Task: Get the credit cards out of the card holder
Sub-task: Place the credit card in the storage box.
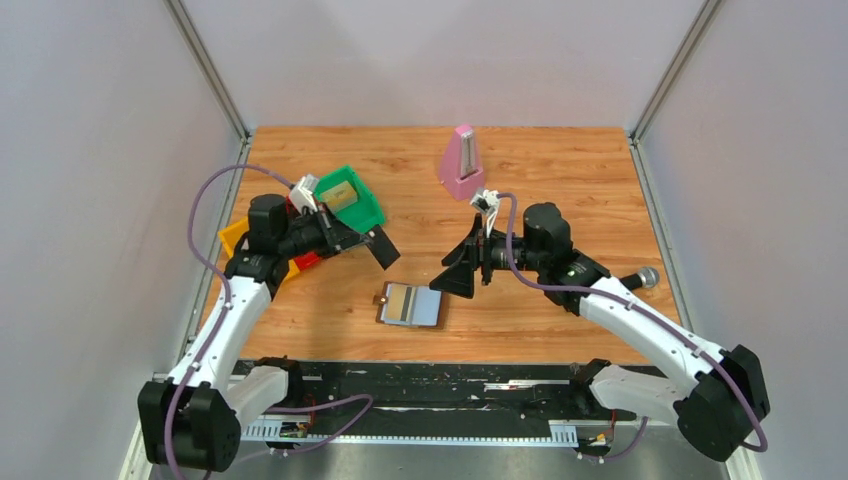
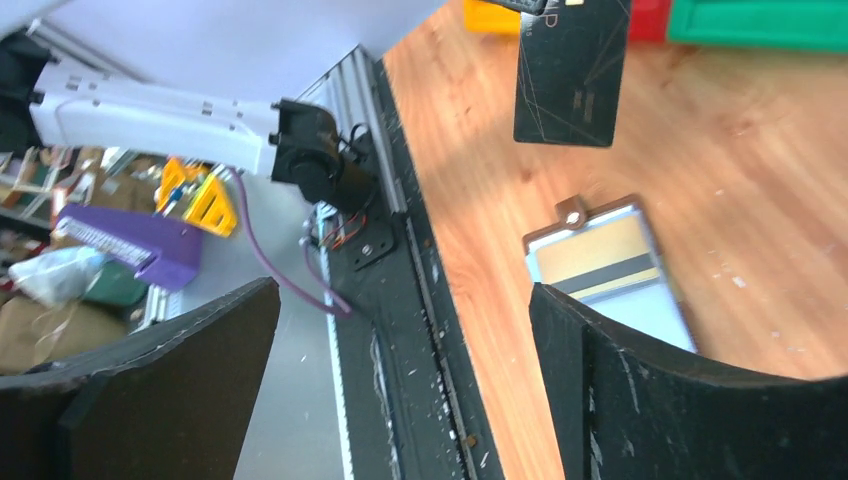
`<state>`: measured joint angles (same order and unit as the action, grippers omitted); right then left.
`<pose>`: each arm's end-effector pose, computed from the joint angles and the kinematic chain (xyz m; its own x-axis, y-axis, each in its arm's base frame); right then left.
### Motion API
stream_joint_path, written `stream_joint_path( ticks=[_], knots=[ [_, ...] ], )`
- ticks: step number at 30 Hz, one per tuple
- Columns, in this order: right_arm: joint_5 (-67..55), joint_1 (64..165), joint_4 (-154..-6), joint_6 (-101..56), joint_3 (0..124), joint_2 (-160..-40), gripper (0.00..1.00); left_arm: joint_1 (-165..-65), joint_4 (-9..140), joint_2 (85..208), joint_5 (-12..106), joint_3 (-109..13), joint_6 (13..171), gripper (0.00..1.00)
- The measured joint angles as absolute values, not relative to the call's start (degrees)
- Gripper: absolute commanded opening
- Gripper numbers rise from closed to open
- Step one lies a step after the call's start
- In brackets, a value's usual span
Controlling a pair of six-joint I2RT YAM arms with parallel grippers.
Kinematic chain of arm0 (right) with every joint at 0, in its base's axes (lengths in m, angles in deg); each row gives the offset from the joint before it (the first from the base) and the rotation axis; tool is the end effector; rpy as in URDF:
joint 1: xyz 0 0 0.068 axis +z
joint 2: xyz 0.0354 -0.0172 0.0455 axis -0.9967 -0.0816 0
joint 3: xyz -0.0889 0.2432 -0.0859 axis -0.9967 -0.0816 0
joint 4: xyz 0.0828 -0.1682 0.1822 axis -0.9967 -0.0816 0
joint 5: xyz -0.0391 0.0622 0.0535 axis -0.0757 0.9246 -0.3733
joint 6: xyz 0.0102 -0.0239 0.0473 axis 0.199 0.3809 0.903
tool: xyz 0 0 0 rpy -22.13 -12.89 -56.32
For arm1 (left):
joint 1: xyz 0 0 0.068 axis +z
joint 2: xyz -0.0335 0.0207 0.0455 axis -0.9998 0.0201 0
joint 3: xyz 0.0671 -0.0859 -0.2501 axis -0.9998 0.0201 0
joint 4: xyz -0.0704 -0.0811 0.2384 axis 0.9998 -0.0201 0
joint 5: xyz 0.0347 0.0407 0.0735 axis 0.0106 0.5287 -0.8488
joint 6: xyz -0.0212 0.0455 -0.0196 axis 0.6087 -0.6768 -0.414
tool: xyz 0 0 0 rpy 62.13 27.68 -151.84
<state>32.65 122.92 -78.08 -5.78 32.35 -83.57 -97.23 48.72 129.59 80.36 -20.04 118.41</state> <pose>0.1842 0.1742 0.3006 -0.5996 -0.1148 -0.7920 -0.7954 0.1943 0.5741 0.2155 -0.0558 0.2875 -0.7992 -0.3447 -0.4924 0.2480 0.5571 -0.7925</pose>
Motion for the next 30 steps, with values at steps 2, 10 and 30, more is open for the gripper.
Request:
stream_joint_path(
  ticks=[2,10,30],
  knots=[
    [29.28,122.94,-78.25,-5.58,32.06,-81.19,1.00,-93.50,51.01,128.84,78.05,-18.16,121.16,0.00],
    [23.29,123.01,-81.60,-5.54,32.02,-80.16,1.00,-85.36,60.98,124.32,61.19,-9.68,134.12,0.00],
    [22.70,123.03,-85.64,-5.60,32.96,-84.21,1.00,-85.06,83.05,128.38,21.39,0.75,155.76,0.00]
  ],
)
